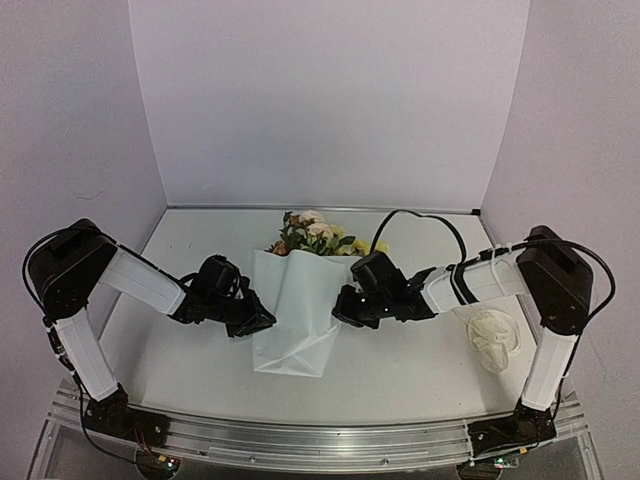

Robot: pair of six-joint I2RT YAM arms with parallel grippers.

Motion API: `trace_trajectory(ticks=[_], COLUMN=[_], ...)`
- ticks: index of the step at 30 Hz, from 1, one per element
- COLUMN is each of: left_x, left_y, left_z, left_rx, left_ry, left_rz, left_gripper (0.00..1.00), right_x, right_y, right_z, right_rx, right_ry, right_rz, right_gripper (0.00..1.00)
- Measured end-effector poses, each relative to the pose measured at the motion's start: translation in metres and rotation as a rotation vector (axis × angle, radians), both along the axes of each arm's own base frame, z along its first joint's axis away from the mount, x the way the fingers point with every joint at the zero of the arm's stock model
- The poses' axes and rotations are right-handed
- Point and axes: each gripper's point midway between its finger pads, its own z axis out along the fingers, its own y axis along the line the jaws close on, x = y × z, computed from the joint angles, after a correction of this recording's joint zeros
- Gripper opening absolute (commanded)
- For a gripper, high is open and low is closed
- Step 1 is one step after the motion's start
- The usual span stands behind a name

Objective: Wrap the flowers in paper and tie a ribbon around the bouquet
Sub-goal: Adjust the folded bouquet at the center of the board.

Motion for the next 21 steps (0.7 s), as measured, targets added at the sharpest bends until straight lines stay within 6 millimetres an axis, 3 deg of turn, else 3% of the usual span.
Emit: trace_trajectory(ticks=[11, 17, 21], left_x=[0.000, -0.003, -0.003], left_y=[0.000, 0.003, 0.003], left_z=[0.000, -0.004, -0.005], left_rx=[0.000, 0.010, 0.013], left_ry=[0.000, 0.008, 0.007], left_rz=[0.001, 0.010, 0.013], left_gripper=[0.12, 0.11, 0.11], right_x=[-0.011, -0.014, -0.015], right_y=[-0.022, -0.027, -0.031], right_z=[-0.026, -0.028, -0.010], right_rx=[-0.065, -0.084, -0.084], right_ry=[0.031, 0.030, 0.012], right_rz=[-0.024, -0.022, -0.019], right_gripper=[0.01, 0.29, 0.33])
